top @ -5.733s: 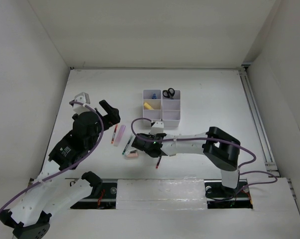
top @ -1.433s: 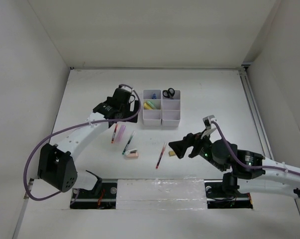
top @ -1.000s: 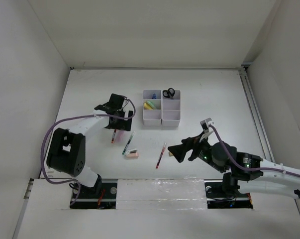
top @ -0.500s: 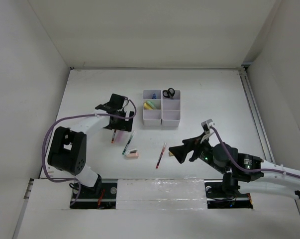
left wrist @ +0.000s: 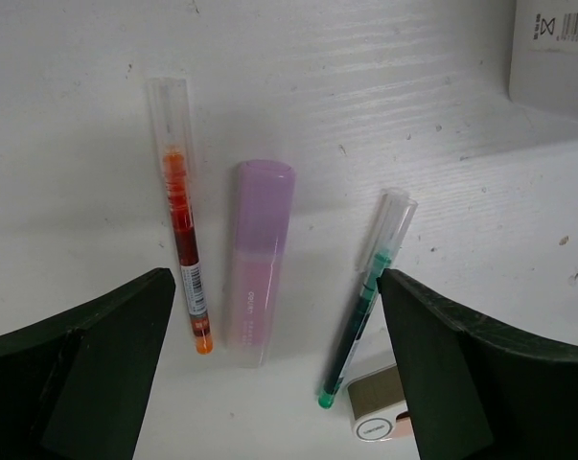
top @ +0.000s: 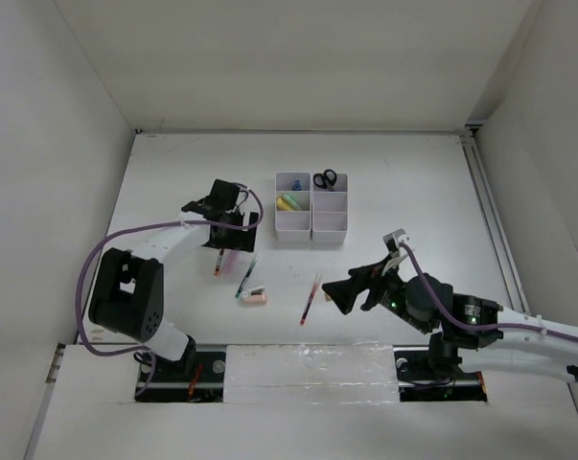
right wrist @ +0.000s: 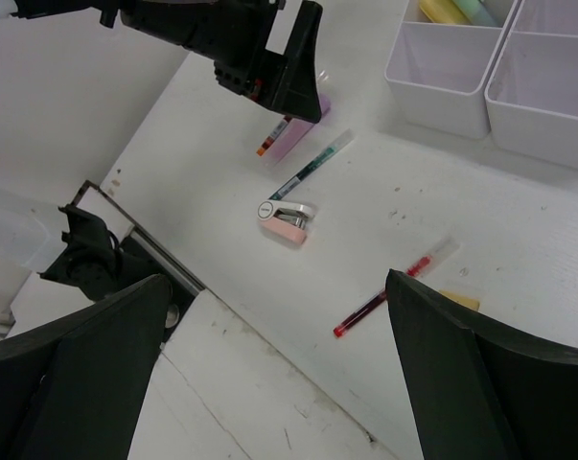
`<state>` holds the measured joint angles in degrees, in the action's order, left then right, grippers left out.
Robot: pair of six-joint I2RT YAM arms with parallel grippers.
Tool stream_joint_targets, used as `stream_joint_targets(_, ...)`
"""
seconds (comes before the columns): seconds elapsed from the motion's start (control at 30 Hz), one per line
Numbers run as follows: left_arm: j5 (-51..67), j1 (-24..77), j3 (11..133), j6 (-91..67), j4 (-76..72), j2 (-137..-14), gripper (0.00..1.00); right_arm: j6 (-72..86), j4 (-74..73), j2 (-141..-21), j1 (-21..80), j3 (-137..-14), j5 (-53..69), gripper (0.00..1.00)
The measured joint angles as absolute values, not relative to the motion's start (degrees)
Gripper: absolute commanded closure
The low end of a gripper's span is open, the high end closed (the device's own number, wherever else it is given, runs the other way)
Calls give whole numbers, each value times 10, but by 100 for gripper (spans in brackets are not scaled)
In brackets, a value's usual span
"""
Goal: Sort the stationery into containers
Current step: Grab a piece of stationery with the left arm
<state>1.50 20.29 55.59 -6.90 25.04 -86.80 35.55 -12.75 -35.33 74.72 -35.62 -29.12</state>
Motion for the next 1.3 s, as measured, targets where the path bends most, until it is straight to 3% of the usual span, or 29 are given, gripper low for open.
stream_joint_targets(0.4,26,203,556,-71,251,-914,23,356,-123,-357,747,-356,-291,0)
stream_joint_targets(0.47,29,203,556,-71,251,-915,29,356,-123,-358,747,-356,-291,0)
stream_joint_targets(0.57,32,203,556,-72,251,-915,30,356,-123,-358,747,-356,-291,0)
stream_joint_targets(0.6,33,203,556,-72,251,-915,36,356,-123,-358,747,-356,-291,0)
stream_joint_targets(1.07,22,203,559,-76,255,-947,46,356,-119,-358,747,-356,-291,0)
stream_joint_targets(1.2,17,203,559,-77,256,-948,63,356,-119,-363,747,-356,-291,0)
stream_joint_targets(1.3,14,203,559,-78,257,-949,70,356,-119,-364,747,-356,-291,0)
